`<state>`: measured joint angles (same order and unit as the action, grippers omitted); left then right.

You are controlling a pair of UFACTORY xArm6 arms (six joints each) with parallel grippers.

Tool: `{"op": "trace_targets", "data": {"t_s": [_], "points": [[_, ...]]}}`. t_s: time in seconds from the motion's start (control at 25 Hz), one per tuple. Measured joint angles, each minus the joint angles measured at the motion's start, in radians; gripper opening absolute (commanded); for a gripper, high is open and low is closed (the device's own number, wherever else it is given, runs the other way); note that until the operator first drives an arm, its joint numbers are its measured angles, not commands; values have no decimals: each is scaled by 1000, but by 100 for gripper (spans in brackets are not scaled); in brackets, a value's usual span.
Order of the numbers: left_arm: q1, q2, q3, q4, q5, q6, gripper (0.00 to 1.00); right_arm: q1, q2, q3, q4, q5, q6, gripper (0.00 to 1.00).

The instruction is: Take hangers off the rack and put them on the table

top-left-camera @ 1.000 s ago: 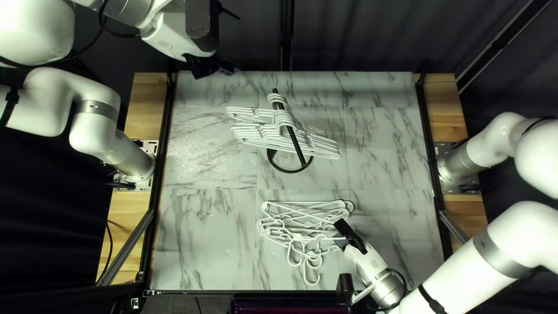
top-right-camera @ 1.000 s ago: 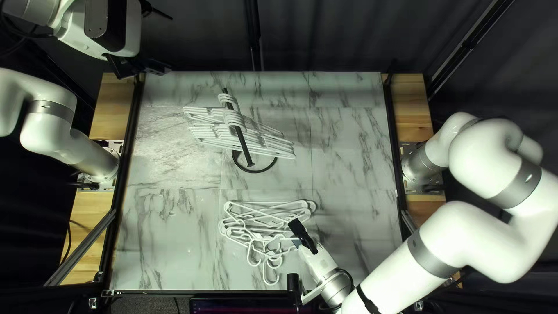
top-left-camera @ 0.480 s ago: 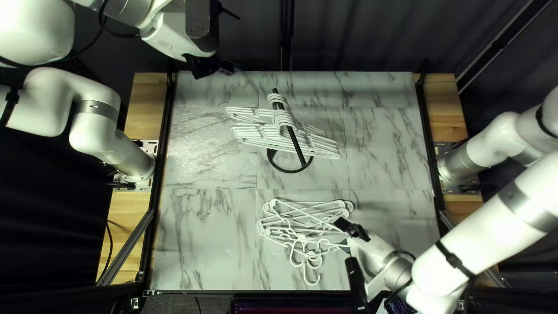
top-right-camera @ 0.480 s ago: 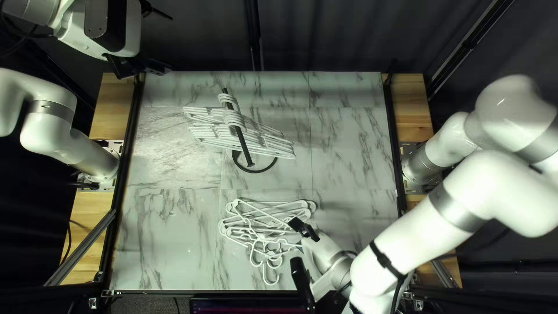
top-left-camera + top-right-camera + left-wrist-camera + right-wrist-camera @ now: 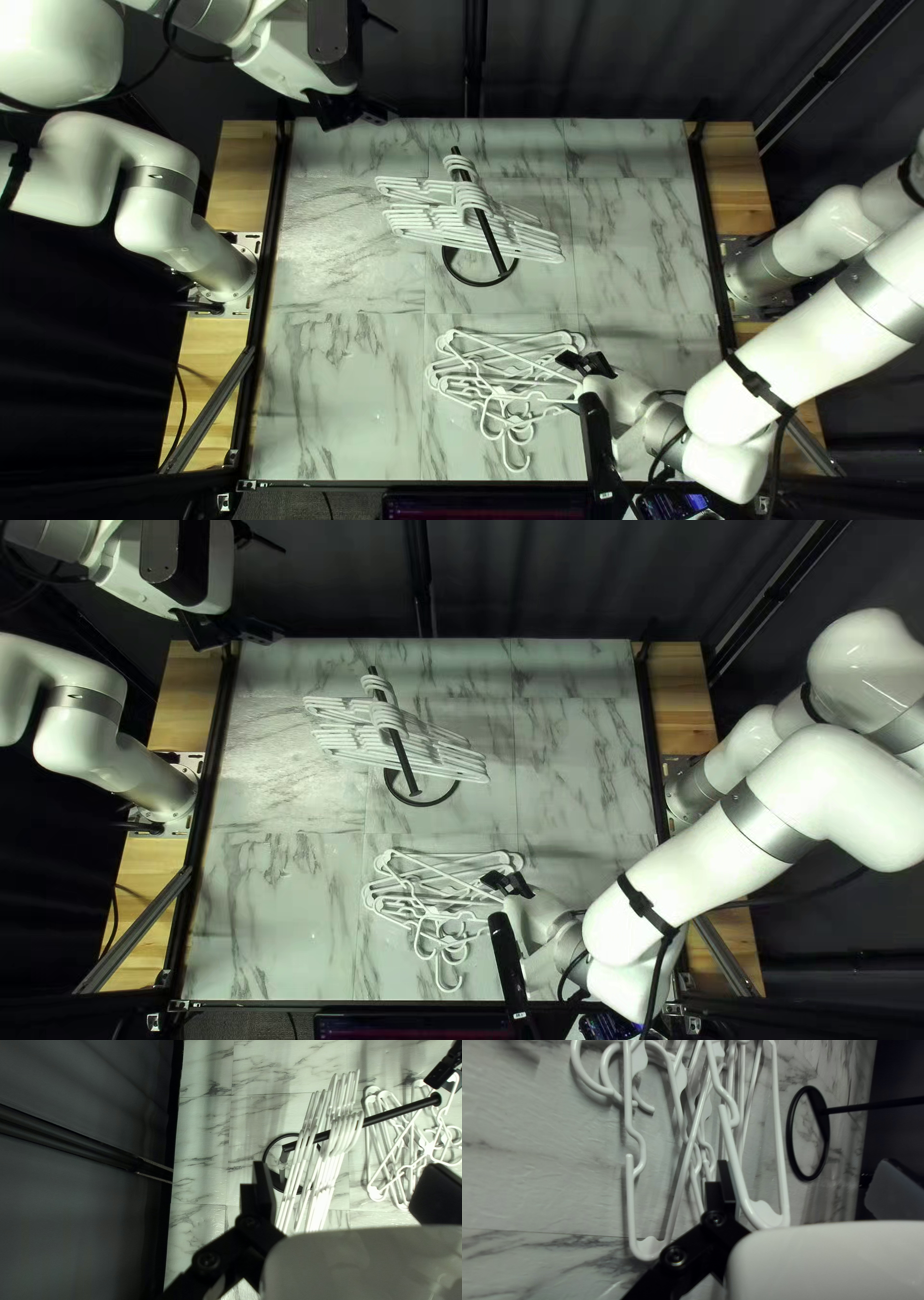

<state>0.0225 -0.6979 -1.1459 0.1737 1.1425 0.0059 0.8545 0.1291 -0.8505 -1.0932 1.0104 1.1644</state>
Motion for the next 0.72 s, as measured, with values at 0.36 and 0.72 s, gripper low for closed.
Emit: {"op": "trace_targets", "data": {"t_s": [0.36,0.72], "points": [[0,0,0,0,0,0,100,-6,-32,24,-7,-27,128,100],[0,0,0,0,0,0,100,-25,-63,48,-30,-64,189,100]]}}
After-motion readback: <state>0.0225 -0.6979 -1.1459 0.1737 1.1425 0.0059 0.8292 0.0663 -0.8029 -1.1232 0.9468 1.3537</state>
